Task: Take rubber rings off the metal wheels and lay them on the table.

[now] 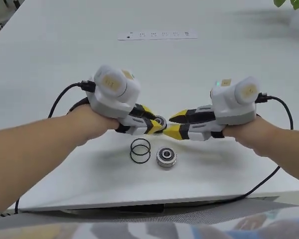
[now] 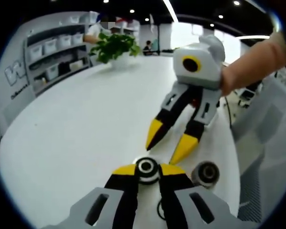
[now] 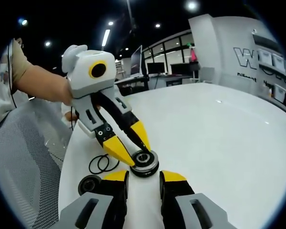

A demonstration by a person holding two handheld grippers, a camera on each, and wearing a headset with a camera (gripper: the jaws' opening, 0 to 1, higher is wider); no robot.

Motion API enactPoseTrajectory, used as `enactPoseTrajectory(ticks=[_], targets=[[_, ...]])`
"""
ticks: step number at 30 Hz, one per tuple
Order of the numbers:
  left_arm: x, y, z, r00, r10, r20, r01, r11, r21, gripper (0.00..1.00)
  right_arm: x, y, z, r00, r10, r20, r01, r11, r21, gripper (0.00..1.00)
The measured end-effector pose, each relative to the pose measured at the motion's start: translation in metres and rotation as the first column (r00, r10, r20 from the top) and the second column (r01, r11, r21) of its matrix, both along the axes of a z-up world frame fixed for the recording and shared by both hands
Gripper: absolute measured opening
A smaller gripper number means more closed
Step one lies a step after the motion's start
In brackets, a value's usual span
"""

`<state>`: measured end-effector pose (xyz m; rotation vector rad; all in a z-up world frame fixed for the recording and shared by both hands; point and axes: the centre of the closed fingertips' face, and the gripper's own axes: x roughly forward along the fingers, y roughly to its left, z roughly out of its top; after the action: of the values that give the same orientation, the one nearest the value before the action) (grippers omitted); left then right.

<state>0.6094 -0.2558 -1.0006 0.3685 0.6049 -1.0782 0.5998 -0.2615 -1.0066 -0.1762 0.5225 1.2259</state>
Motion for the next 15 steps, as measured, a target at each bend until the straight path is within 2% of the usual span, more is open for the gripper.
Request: enactPoseTrajectory(ticks=[4,5,15], targets=[[0.0026,0.0008,-0.0004,1.0,0.018,0.001,-0.018,1.0,0.002,0.14,0.0014,0.0014,0.0007,1.0,-0.001,0.001,0.001,1.0,0.002,0.23],[0.0036,0.0003,-0.0002,1.0,0.013,0.011,-0.013,1.0,0.001,0.14,0.0016,0.0018,0.0009,1.0,0.0,0.002,0.0,1.0,0.002,0.24],[0.0031,0.0014,-0.0012,1.0,0.028,0.008,-0.028,1.0,0.002,0.14,0.0061,0.0096,-0.0019,1.0,-0.006,0.02,0.006,1.0,-0.015,0.24]])
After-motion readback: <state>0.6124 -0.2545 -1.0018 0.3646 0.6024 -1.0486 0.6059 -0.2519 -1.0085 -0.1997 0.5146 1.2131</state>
